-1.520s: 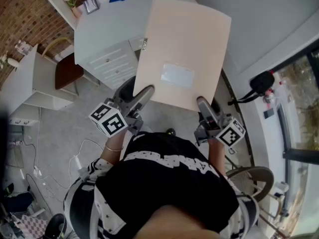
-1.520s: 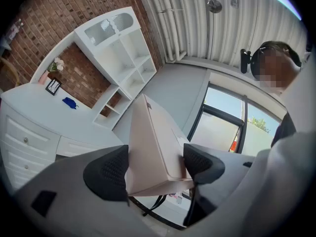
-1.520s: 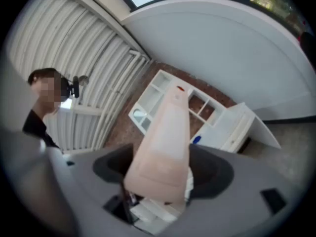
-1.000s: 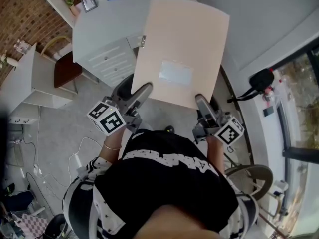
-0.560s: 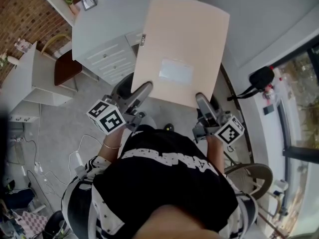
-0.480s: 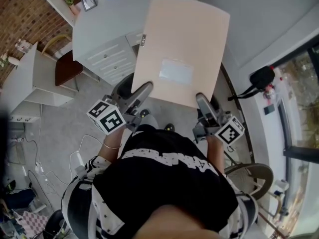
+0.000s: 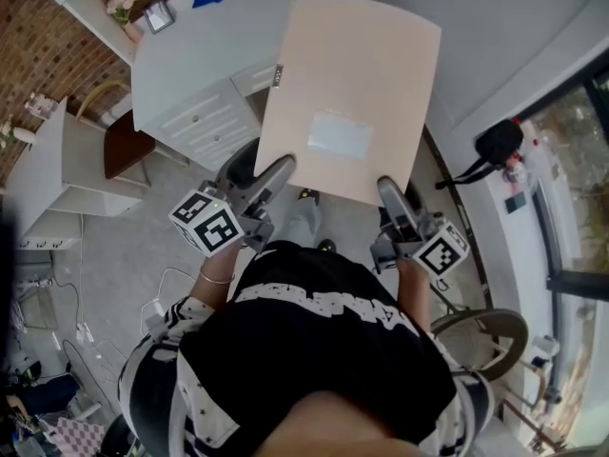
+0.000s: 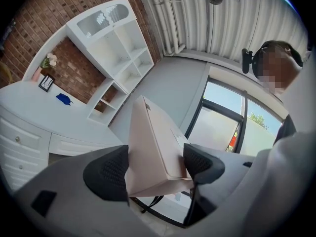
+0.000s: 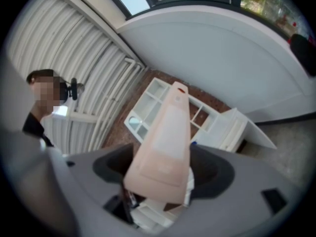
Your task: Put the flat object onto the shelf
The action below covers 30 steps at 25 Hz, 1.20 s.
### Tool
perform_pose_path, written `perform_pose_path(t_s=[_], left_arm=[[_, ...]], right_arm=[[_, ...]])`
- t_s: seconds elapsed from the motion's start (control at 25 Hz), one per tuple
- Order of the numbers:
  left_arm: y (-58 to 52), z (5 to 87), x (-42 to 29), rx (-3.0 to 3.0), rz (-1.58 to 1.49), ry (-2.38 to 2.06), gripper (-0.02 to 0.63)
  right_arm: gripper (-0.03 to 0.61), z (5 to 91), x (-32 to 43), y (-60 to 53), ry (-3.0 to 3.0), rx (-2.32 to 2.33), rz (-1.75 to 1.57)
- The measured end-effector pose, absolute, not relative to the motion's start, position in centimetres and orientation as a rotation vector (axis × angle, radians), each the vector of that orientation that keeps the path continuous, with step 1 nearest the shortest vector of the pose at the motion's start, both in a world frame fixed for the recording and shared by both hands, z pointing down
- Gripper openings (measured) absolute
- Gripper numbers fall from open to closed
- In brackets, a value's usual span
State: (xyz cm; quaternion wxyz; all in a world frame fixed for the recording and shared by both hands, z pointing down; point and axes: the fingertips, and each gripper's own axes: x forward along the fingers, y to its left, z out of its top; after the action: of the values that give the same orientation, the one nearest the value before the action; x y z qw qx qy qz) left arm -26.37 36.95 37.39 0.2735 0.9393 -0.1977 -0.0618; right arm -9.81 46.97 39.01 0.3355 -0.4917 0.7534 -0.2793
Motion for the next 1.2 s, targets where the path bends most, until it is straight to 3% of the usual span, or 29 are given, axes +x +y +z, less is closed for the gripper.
perform_pose_path(t_s=[1.2], left_arm=[[20.9,38.0,-18.5,2.511,-0.201,-0.380,0.360]], right_arm=[[0.371,37.1,-2.8,32.1,1.926,-1.482,-0.706]])
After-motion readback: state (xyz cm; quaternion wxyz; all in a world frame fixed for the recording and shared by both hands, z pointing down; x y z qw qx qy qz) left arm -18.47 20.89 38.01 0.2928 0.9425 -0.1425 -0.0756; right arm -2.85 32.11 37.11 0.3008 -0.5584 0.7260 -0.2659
